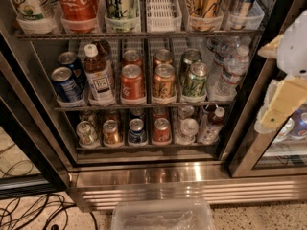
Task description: Pick water bottle from middle shelf of fridge
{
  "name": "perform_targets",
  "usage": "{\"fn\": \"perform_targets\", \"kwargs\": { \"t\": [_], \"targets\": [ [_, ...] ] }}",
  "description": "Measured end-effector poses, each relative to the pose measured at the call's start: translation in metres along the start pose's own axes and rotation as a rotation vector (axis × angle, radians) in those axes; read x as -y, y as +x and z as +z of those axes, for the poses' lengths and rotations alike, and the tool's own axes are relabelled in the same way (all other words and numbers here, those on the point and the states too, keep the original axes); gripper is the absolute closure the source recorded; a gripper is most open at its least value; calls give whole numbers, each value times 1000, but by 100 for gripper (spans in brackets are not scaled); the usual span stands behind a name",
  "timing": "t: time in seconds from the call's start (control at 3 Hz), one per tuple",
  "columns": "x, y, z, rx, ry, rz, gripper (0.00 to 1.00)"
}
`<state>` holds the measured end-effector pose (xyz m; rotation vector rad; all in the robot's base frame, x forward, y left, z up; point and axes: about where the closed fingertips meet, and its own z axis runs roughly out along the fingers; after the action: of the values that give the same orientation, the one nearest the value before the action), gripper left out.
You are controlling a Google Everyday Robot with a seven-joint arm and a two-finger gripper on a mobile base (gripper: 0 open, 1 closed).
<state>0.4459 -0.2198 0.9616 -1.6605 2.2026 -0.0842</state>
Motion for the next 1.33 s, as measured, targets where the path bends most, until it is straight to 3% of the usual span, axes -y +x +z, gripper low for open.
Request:
{"fn": "perform_targets", "kwargs": {
  "t": [0.33,0.67,1.33],
  "targets": [
    [3,17,41,97,13,70,0],
    [5,23,69,167,17,100,0],
    [6,29,82,220,92,271,0]
  ]
}}
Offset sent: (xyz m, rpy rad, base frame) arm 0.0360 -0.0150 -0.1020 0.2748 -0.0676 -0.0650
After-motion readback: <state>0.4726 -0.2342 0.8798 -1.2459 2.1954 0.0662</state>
